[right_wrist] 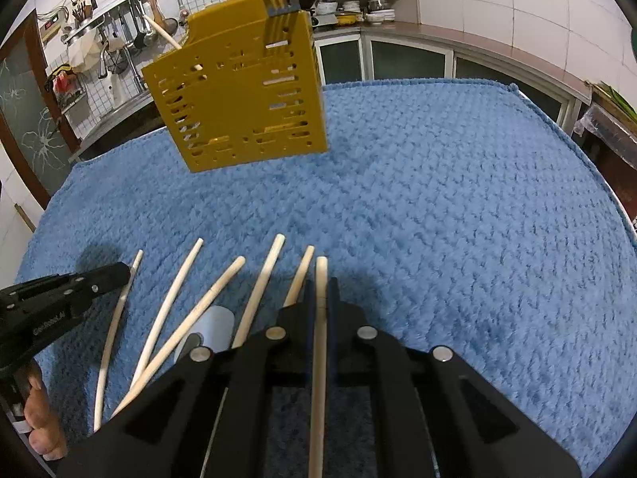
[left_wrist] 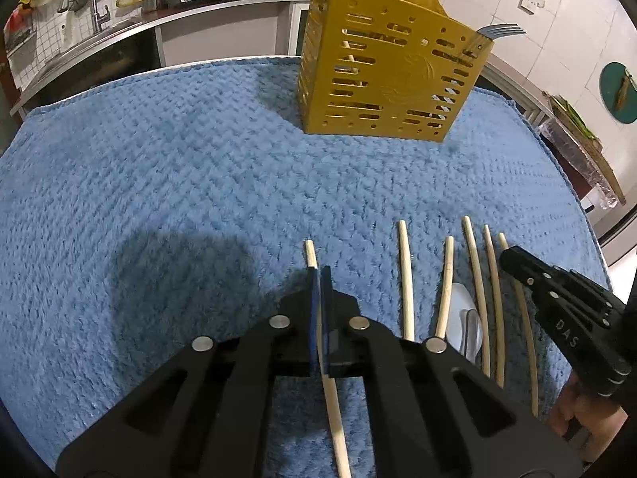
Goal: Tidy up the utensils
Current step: 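Close the left tool on a chopstick while the right tool grasps another chopstick, then lift both held chopsticks over the yellow holder, lower them in, open both tools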
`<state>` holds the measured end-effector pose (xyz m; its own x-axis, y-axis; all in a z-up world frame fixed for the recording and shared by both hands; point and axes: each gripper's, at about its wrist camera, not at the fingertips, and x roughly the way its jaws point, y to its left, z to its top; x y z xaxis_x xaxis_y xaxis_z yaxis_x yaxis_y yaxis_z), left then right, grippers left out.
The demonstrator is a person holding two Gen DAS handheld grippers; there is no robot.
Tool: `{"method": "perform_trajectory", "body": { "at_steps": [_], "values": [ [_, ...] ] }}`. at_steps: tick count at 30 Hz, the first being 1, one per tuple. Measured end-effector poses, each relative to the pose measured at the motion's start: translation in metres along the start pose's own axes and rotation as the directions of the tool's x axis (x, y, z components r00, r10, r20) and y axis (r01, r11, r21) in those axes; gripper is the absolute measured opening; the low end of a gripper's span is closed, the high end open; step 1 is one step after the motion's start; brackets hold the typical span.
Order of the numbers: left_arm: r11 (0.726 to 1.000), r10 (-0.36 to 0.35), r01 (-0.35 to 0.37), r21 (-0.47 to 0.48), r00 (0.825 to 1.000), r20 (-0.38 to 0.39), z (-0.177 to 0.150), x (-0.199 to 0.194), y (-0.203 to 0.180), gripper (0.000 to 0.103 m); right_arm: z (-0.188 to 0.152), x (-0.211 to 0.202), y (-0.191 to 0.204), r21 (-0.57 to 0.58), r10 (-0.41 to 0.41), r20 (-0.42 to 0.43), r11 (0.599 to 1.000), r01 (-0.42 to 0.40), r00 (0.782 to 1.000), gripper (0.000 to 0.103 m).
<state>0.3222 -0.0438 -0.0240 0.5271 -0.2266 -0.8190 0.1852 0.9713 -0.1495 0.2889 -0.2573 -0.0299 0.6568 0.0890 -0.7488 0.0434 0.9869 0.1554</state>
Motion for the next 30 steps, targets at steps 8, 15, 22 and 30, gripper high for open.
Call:
{"method": "perform_trajectory", "body": {
  "at_steps": [8,15,22,30],
  "values": [
    [0.999,0.032,-0.031,0.03,0.999,-0.029,-0.004,0.011,-0.007,0.011,-0.001,0.002,-0.002,0.002,-0.001,-0.003,1.0,0.001,1.0,0.006],
    [0.992,0.095,-0.094,0.084,0.995,-0.012,-0.001,0.018,-0.019,0.007,-0.001,0.007,0.0,0.003,0.005,-0.025,1.0,-0.004,1.0,0.006],
    [0.998,0.05,-0.049,0.042,0.998,-0.025,0.002,0.015,-0.01,0.004,0.0,-0.001,-0.001,0.016,0.015,-0.02,1.0,-0.014,1.0,0.006],
    [0.999,-0.033,0.032,0.02,0.997,0.065,0.007,-0.033,-0.003,0.004,0.007,-0.039,-0.002,0.003,0.015,0.046,1.0,-0.015,0.999,0.006]
  ]
}}
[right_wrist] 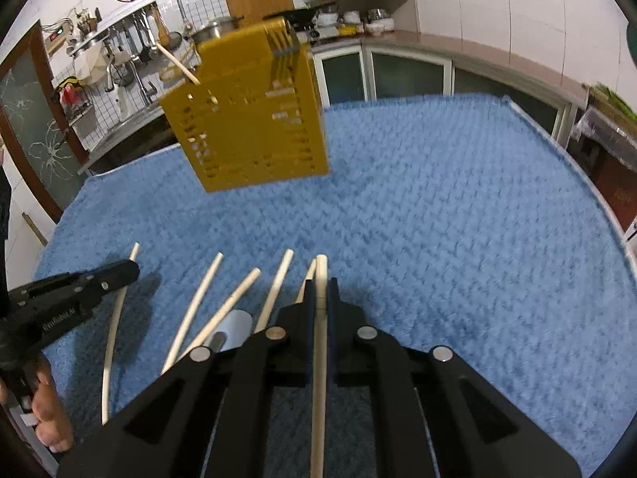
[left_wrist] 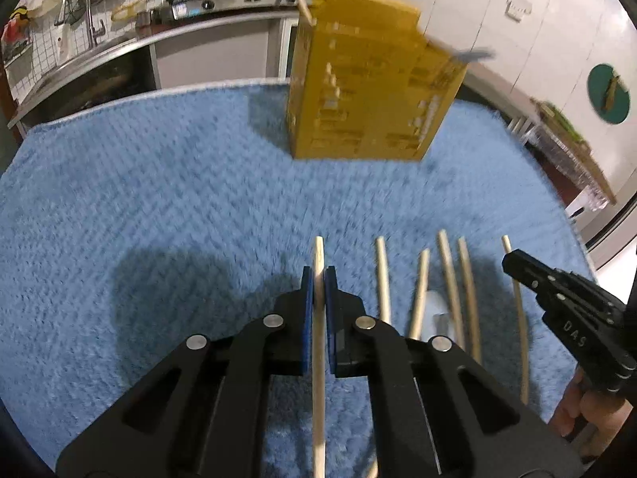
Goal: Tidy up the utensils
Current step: 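Lift both held chopsticks over the yellow holder, lower them in, open both tools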
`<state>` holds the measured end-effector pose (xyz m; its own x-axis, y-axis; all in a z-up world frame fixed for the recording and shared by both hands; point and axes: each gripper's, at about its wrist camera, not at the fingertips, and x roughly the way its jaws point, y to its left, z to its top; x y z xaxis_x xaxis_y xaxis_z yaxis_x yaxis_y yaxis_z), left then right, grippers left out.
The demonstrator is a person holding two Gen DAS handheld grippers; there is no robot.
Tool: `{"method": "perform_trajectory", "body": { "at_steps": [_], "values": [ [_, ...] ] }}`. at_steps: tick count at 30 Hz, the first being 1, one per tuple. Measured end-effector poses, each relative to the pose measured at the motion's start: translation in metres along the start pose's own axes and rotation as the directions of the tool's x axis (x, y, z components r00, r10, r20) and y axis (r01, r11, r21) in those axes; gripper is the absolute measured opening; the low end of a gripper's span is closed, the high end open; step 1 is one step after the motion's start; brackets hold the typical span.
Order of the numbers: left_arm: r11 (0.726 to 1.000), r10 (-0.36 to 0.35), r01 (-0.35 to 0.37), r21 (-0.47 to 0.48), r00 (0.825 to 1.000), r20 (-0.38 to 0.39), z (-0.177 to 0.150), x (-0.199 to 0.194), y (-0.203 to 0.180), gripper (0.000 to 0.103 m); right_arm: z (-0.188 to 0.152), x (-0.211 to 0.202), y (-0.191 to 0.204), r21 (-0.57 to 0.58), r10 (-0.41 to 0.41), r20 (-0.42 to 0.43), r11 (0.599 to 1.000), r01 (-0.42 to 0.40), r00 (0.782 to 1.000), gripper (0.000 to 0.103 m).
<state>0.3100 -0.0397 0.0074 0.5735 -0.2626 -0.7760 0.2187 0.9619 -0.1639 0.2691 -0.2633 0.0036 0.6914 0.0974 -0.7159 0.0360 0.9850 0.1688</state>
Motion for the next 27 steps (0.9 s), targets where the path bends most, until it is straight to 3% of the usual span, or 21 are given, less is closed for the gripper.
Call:
{"method": "perform_trajectory", "body": {
  "at_steps": [9,18,21,27],
  "values": [
    [0.999,-0.045,0.045,0.003,0.991,0.124,0.012,-0.049,-0.001,0.004,0.02,-0.055,0.004,-0.03,0.015,0.157,0.999,-0.01,0.987,0.006],
    [0.999,-0.051,0.05,0.011,0.962,0.27,0.04,-0.09,-0.003,0.004,0.045,-0.082,0.005,-0.026,0.03,0.284,0.999,-0.023,0.958,0.006],
    [0.999,-0.051,0.046,0.023,0.95,0.308,0.053,-0.099,-0.006,0.004,0.061,-0.094,0.008,-0.034,0.049,0.356,0.999,-0.04,0.933,0.006],
    [0.998,-0.051,0.033,0.05,0.909,0.414,0.097,-0.12,-0.017,0.004,0.109,-0.117,0.014,-0.08,0.086,0.526,0.995,-0.052,0.846,0.006]
  ]
}}
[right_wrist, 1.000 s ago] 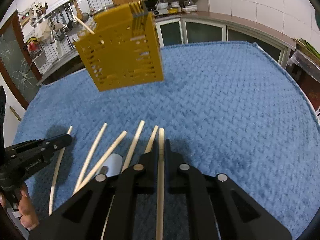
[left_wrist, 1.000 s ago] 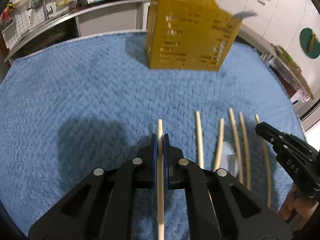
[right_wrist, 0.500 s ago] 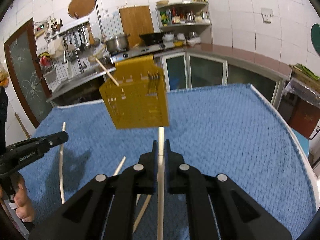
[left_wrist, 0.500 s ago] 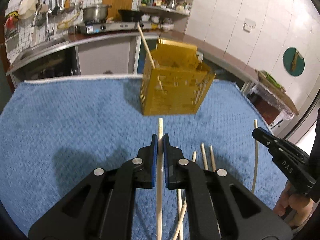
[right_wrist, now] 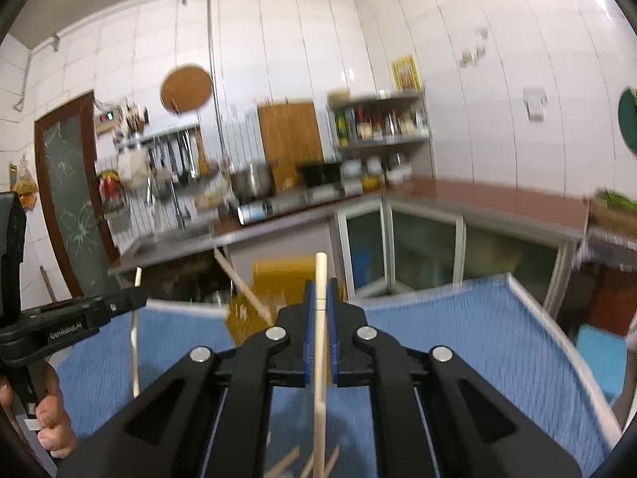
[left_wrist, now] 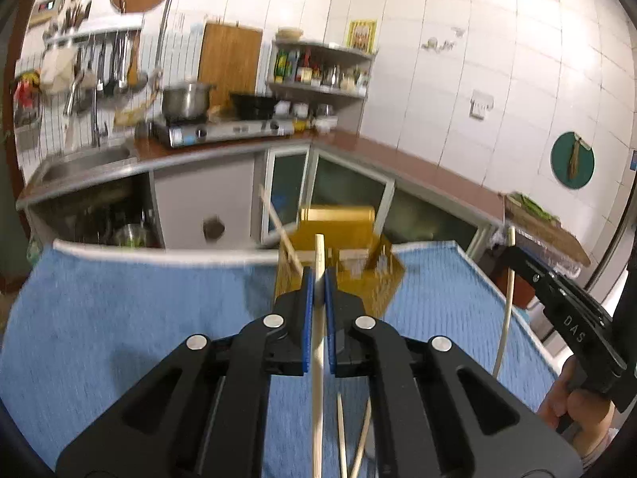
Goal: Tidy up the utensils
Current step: 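Lift both held chopsticks over the yellow holder, lower them in, open both tools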
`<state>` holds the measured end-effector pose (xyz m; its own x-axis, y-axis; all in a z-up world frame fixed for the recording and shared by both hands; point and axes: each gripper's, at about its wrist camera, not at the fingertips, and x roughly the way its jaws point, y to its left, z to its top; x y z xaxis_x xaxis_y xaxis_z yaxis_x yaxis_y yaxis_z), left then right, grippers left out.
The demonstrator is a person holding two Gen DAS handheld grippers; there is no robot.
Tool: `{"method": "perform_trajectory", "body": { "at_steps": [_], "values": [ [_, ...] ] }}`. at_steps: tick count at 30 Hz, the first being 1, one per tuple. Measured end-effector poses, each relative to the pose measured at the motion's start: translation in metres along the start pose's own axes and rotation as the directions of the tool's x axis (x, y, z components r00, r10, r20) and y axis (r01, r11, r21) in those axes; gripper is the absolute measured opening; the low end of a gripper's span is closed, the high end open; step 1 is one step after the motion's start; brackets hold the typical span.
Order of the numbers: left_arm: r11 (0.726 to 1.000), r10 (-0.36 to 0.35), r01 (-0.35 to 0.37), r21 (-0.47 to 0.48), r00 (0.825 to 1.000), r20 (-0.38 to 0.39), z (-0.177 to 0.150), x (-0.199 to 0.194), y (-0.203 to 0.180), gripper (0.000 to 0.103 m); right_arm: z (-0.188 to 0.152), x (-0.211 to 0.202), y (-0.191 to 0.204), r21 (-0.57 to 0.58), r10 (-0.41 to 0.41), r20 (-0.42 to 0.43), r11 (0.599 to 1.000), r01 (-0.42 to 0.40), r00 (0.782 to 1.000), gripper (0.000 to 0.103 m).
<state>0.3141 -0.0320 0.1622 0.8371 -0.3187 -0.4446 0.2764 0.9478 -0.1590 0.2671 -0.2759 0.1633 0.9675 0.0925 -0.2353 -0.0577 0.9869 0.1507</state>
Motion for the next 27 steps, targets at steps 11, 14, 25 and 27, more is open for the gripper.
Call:
{"method": "perform_trajectory", "body": {
  "at_steps": [11,14,25,27],
  "values": [
    [0.999,-0.015,0.006,0.032,0.956,0.293,0.082,0.021,-0.019,0.004,0.076,0.045,-0.003,0.031,0.016,0.327,0.999,-0.027,0.945,0.006],
    [0.999,-0.011,-0.002,0.033,0.926,0.377,0.089,0.034,-0.023,0.004,0.084,0.058,-0.005,0.047,0.013,0.384,0.998,-0.033,0.923,0.006],
    [0.998,0.033,-0.055,0.04,0.902,0.431,0.085,0.102,-0.018,0.004,0.072,0.105,-0.006,0.015,0.007,0.442,1.0,-0.015,0.897,0.006],
    [0.998,0.033,-0.055,0.039,0.901,0.432,0.083,0.11,-0.014,0.004,0.069,0.113,-0.006,0.006,0.016,0.436,1.0,-0.02,0.9,0.006]
  ]
}}
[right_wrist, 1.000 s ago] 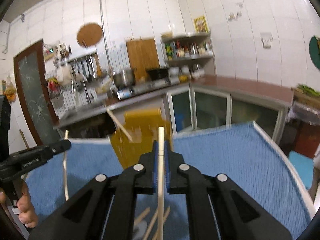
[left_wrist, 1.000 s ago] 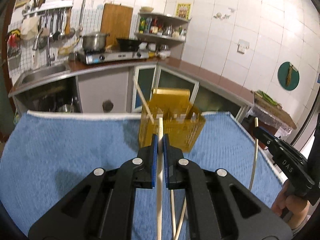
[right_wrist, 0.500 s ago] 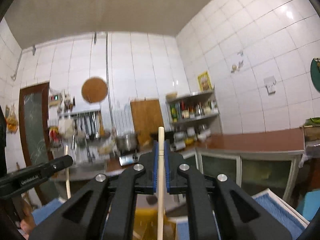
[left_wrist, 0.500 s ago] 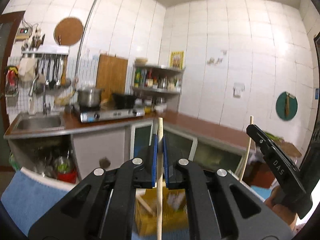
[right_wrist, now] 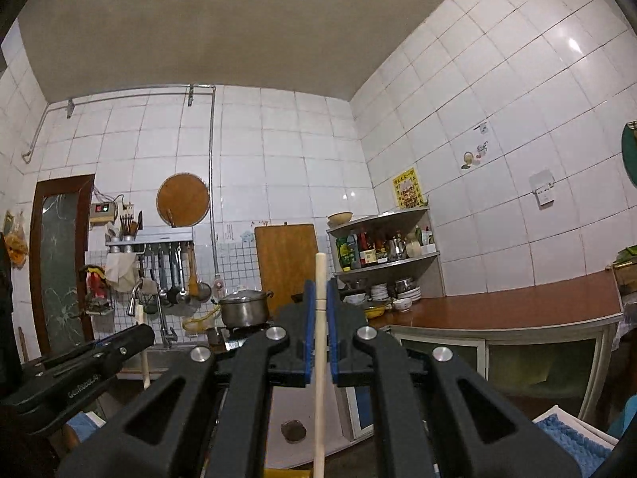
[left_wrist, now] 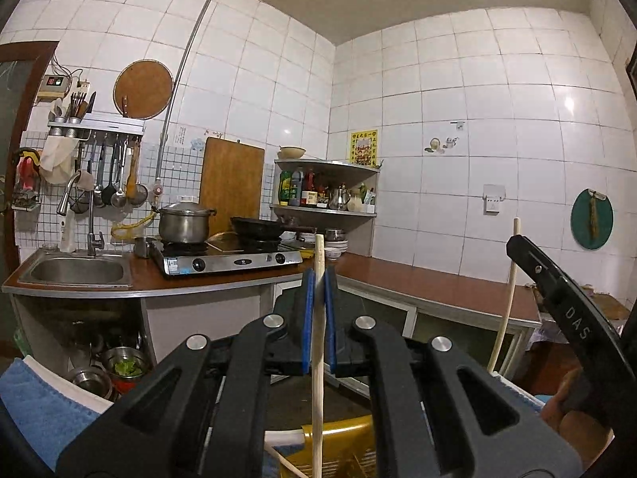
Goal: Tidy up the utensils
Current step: 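Lift both held chopsticks over the yellow holder, lower them in, open both tools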
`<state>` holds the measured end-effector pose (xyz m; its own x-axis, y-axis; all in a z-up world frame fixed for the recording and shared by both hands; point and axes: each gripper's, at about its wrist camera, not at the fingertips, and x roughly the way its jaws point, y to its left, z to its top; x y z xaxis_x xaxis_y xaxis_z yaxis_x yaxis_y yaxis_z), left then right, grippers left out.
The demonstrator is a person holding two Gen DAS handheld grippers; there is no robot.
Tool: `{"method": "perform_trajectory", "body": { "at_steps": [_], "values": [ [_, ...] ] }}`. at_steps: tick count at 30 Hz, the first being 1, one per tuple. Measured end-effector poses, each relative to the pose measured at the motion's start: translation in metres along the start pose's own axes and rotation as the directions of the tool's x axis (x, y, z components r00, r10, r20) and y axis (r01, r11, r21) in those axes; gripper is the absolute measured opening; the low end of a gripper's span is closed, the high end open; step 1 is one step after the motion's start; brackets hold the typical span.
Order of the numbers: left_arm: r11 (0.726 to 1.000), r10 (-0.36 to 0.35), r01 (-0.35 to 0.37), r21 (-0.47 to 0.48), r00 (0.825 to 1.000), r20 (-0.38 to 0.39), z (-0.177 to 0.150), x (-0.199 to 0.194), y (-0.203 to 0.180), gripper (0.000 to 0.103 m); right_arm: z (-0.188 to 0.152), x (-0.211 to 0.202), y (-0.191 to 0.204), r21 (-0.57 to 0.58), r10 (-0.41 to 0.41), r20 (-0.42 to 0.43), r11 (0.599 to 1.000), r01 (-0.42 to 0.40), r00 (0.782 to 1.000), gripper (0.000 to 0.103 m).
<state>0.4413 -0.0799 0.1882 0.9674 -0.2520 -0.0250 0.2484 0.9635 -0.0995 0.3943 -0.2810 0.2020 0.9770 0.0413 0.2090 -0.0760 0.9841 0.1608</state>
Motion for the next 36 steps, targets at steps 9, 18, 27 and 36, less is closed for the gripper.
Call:
{"method": "perform_trajectory", "body": {
  "at_steps": [9,18,27,36],
  "values": [
    [0.999,-0.011,0.009,-0.05,0.998,-0.058,-0.035,0.023,0.02,0.004,-0.041,0.019,-0.008,0.001,0.093,-0.106,0.996,-0.093,0.99,0.006],
    [1.0,-0.011,0.012,0.004,0.986,-0.168,-0.073,0.018,0.025,0.004,-0.05,0.028,-0.019,0.022,0.153,-0.225,0.988,-0.152,0.962,0.006],
    [1.0,-0.005,0.0,-0.021,0.976,-0.218,-0.087,0.011,0.032,0.004,-0.077,0.015,-0.02,0.004,0.169,-0.294,0.985,-0.175,0.941,0.006],
    [0.999,0.013,-0.023,-0.034,0.96,-0.279,-0.086,-0.008,0.039,0.005,-0.102,-0.003,-0.02,-0.003,0.129,-0.392,0.99,-0.142,0.911,0.007]
  ]
}}
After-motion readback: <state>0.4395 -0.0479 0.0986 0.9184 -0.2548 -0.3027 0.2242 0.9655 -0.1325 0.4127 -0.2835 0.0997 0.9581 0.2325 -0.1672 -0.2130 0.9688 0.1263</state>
